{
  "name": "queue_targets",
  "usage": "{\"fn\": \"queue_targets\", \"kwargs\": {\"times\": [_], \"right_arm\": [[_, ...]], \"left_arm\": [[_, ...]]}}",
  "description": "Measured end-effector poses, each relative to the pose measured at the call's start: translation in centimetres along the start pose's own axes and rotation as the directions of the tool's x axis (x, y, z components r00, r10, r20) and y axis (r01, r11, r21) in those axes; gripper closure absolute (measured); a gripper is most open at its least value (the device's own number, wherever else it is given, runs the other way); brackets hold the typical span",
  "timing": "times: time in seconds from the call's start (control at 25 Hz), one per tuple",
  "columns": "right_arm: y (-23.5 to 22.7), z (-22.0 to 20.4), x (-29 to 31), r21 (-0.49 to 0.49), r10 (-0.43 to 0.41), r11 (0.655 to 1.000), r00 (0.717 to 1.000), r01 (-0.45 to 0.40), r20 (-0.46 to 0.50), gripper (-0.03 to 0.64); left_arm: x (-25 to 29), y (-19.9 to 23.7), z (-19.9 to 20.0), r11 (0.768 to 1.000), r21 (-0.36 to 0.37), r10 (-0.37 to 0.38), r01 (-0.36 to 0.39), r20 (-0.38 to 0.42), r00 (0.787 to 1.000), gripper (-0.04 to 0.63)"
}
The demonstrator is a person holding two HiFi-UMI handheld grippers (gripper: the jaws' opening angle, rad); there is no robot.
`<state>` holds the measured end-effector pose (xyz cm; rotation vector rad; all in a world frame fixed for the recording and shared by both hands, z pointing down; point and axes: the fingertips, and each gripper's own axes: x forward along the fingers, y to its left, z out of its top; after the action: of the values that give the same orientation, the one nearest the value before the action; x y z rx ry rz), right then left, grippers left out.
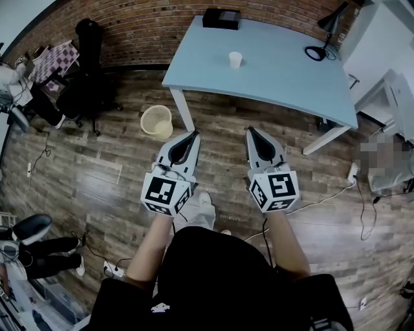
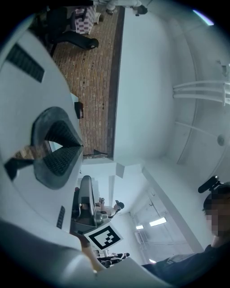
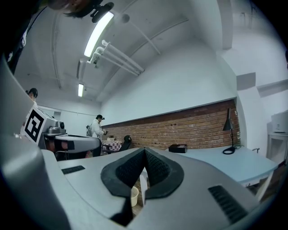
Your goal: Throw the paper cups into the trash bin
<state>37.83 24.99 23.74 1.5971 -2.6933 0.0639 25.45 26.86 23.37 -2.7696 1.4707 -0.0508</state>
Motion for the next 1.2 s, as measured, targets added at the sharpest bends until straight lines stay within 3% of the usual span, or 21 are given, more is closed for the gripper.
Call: {"fn": "queue_targets", "kwargs": {"times": [0.68, 1.2], "right_arm": [[-2.2, 1.3, 11.4, -0.032, -0.049, 0.998, 0.999, 0.048, -0.009, 0.615], [-0.3, 1.1, 16.5, -0.065, -0.099, 0.993, 0.995, 0.097, -0.023, 0.615]], "left_arm": [[7.7, 9.2, -0.1, 0.998, -0.040, -0.058, 0.058, 0.009, 0.998, 0.592], [8.3, 15.3, -1.0, 0.993, -0.088, -0.077, 0.080, 0.036, 0.996, 0.592]]}}
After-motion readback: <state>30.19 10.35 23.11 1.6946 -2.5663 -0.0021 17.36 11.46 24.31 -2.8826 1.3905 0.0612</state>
